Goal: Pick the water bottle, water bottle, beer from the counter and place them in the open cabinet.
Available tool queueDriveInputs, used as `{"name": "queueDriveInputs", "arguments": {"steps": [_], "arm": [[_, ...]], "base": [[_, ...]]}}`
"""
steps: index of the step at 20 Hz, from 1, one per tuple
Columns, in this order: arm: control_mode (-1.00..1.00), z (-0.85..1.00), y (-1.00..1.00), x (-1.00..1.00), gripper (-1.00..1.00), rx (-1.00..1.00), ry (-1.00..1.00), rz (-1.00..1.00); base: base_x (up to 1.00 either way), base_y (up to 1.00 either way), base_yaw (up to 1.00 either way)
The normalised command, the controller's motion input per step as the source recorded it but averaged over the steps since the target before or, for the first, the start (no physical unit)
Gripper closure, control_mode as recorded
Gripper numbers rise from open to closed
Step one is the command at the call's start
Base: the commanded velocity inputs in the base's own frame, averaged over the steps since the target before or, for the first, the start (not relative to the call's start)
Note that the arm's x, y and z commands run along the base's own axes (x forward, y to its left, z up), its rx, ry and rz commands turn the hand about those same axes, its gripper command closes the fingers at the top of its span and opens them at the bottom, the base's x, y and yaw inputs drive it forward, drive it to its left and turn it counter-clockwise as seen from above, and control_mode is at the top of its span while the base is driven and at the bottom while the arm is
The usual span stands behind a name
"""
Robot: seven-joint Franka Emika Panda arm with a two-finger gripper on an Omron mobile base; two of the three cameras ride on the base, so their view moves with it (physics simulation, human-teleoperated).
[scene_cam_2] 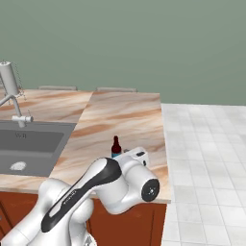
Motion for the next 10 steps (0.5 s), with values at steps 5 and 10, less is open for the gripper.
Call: {"name": "queueDriveInputs", "arguments": {"steps": [5, 10], "arm": [[-1.00, -0.17, 0.16, 0.19, -1.00, 0.00, 0.00, 0.00], [-1.00, -0.18, 0.17, 0.15, -1.00, 0.00, 0.03, 0.00]], "base": [[0.00, 0.00, 0.00], [0.00, 0.00, 0.00]]}}
